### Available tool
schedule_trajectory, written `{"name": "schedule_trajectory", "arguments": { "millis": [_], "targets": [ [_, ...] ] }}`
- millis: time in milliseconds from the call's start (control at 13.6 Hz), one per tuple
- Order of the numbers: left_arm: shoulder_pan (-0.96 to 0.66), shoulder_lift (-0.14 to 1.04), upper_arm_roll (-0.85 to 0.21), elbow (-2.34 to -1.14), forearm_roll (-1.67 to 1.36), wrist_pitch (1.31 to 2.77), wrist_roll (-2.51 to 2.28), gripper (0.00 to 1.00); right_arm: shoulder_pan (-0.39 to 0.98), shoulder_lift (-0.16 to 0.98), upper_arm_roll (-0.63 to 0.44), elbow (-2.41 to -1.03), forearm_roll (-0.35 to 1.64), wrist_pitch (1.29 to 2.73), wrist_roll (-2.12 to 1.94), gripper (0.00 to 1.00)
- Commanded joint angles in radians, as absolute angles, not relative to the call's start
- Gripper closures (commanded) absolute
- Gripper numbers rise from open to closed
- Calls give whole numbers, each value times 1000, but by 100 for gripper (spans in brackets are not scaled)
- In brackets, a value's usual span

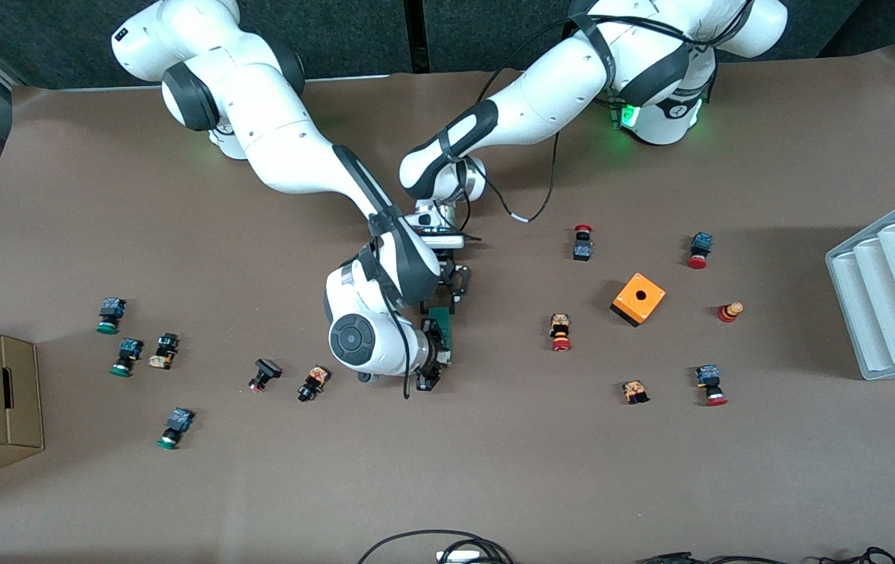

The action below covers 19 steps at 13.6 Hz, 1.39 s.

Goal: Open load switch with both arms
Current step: 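Lower the left gripper onto the white lever while the right gripper holds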

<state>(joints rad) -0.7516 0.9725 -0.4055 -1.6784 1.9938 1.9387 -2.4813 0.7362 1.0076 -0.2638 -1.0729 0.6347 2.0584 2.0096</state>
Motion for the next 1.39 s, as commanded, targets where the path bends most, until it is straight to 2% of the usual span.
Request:
{"name": "schedule_trajectory", "arguments": {
  "millis": [0,367,440,587,660,1320],
  "targets": [
    [-769,1003,-396,-1655,1999,1937,-2493,30,747,985,-268,-1065,658,2034,2014,82],
    [-769,1005,-396,-1655,1999,1937,-2491,30,747,980,-268,-1075,655,2020,1985,81],
    [-769,1005,-396,-1655,1999,1937,-2491,30,746,980,-271,-1074,653,2020,1980,76],
    [-769,1003,-396,-1655,1999,1937,-2491,30,741,982,-275,-1071,655,2029,1968,72],
    [-769,1003,-396,-1655,1999,1937,-2491,30,741,985,-275,-1069,655,2034,1967,65],
    [-769,1003,-396,-1654,1999,1937,-2490,30,739,1002,-285,-1069,655,2056,1947,64]
  ]
}}
